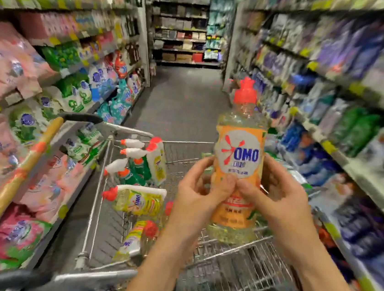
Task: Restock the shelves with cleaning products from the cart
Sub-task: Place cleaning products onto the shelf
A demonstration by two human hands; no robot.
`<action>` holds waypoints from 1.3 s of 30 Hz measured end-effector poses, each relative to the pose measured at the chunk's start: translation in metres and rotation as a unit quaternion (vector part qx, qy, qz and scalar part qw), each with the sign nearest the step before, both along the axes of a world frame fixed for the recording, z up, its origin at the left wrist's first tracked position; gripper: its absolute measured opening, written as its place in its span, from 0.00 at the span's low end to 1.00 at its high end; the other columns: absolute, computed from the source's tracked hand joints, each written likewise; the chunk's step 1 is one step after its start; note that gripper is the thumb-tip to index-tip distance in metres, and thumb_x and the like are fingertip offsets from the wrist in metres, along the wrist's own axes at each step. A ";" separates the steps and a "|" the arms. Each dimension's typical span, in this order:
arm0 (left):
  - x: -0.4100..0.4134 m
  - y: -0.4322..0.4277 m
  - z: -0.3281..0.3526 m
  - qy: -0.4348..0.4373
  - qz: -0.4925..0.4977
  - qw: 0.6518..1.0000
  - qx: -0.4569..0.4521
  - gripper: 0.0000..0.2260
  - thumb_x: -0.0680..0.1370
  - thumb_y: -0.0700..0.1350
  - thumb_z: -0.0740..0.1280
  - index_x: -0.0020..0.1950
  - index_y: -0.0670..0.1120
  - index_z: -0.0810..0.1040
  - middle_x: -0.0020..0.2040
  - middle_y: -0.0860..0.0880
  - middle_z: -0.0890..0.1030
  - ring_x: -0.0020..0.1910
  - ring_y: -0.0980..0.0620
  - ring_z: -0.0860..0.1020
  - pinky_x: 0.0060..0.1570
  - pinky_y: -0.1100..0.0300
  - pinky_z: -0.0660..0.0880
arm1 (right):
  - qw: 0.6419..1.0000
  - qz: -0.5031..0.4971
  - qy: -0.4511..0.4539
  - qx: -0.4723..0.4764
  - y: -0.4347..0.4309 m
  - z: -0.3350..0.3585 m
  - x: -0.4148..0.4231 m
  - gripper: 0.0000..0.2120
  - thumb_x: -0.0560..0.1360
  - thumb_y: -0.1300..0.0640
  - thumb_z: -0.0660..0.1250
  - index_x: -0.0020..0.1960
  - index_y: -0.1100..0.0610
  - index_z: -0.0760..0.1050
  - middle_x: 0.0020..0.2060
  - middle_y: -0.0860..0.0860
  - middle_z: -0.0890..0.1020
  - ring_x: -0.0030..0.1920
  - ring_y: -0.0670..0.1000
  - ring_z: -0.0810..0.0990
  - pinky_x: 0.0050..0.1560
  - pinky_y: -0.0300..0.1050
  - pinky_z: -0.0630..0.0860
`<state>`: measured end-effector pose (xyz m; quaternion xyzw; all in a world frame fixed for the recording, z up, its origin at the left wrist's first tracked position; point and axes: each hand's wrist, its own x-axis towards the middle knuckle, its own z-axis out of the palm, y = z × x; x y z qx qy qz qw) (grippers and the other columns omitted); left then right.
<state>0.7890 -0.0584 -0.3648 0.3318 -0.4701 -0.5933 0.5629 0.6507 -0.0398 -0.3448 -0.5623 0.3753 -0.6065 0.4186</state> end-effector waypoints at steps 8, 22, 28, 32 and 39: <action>-0.066 0.106 0.018 -0.025 -0.218 0.973 -0.068 0.19 0.64 0.54 0.75 0.53 0.61 0.79 0.51 0.52 0.84 0.50 0.55 0.83 0.44 0.64 0.78 | 0.973 -0.228 -0.021 -0.026 0.164 0.015 -0.046 0.19 0.65 0.47 0.76 0.56 0.40 0.80 0.52 0.47 0.85 0.44 0.41 0.84 0.39 0.31 0.77; -0.256 0.344 0.050 -0.009 -0.503 0.856 -0.122 0.26 0.61 0.56 0.75 0.58 0.54 0.77 0.52 0.46 0.83 0.51 0.48 0.82 0.49 0.54 0.80 | 0.833 -0.549 -0.022 -0.061 0.463 0.040 -0.156 0.23 0.63 0.53 0.74 0.57 0.52 0.78 0.52 0.47 0.85 0.53 0.46 0.83 0.47 0.35 0.78; -0.322 0.485 0.053 -0.001 -0.584 0.800 -0.134 0.22 0.63 0.60 0.73 0.56 0.61 0.77 0.52 0.51 0.83 0.53 0.47 0.81 0.51 0.48 0.80 | 0.787 -0.615 -0.004 -0.050 0.611 0.046 -0.197 0.22 0.66 0.54 0.76 0.59 0.51 0.78 0.54 0.48 0.84 0.56 0.48 0.82 0.51 0.38 0.78; -0.356 0.554 0.054 -0.008 -0.623 0.769 -0.141 0.23 0.65 0.60 0.72 0.59 0.59 0.75 0.52 0.52 0.83 0.52 0.51 0.82 0.49 0.54 0.81 | 0.764 -0.645 -0.008 -0.031 0.681 0.046 -0.224 0.27 0.63 0.52 0.77 0.61 0.50 0.76 0.53 0.46 0.84 0.54 0.46 0.82 0.48 0.35 0.78; -0.418 0.604 0.055 -0.044 -0.612 0.768 -0.183 0.27 0.66 0.63 0.71 0.62 0.56 0.74 0.56 0.54 0.82 0.55 0.53 0.81 0.54 0.49 0.79 | 0.755 -0.655 -0.018 -0.018 0.731 0.039 -0.285 0.31 0.62 0.50 0.75 0.64 0.50 0.73 0.54 0.44 0.84 0.56 0.44 0.82 0.48 0.34 0.78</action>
